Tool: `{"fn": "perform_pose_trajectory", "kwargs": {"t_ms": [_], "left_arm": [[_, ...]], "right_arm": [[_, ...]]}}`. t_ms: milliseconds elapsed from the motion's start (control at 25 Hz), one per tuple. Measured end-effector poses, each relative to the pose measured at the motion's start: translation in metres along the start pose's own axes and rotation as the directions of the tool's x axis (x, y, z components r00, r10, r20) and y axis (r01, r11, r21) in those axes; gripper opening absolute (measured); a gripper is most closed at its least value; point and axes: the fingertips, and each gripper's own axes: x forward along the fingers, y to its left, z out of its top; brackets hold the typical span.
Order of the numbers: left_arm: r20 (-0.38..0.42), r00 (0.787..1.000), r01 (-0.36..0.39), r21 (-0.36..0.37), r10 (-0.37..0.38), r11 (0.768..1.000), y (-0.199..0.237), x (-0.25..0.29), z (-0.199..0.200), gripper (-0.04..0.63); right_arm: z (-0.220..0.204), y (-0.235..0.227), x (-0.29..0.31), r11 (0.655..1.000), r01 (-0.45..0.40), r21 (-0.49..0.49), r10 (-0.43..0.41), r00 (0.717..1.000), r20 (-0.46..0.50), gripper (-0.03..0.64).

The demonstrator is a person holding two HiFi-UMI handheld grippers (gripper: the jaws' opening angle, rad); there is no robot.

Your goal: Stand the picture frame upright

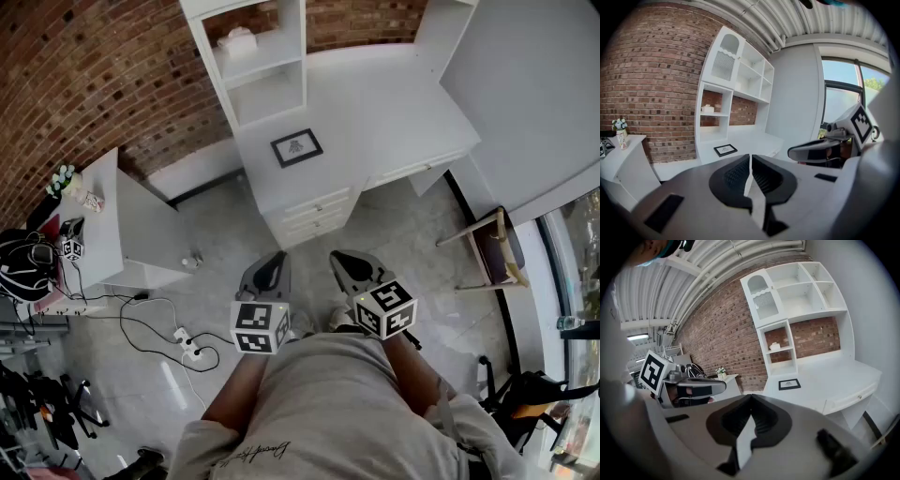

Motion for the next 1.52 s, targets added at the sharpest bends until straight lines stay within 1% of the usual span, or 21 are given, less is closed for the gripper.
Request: {"fn": "perform_pose_trajectory", "kwargs": {"t_ms": [360,560,880,1160,1320,1520], "left_arm": [[0.009,1.0,-0.002,-0.001,0.002,1.0,0.005,-0.008,0.002,0.026],[0.011,1.0,0.002,-0.004,-0.002,1.0,0.014,-0.009,0.002,0.026],[0.003,1.0,-0.002,-0.019,0.002,1.0,0.037,-0.013,-0.005,0.026],[-0.008,0.999,0.036,-0.017,-0.037,0.999,0.032,-0.001,-0.005,0.026],[-0.002,1.0,0.027,-0.02,-0.027,0.999,0.043,0.005,-0.002,0.026],[0.003,1.0,0.003,-0.024,-0.003,1.0,0.06,0.024,0.01,0.026]], "right_arm": [[0.001,0.01,0.004,1.0,-0.008,-0.015,0.008,1.0,-0.003,0.028],[0.007,0.01,0.011,1.0,0.005,0.027,-0.006,1.0,0.026,0.029],[0.007,0.013,0.028,0.999,0.027,0.037,-0.028,0.999,0.019,0.029],[0.007,0.005,0.029,0.998,0.045,0.047,-0.045,0.999,0.004,0.029],[0.01,0.004,0.042,0.999,0.032,0.035,-0.032,0.999,0.003,0.029],[0.026,-0.01,0.064,1.0,0.012,0.027,-0.013,1.0,0.013,0.029]]}}
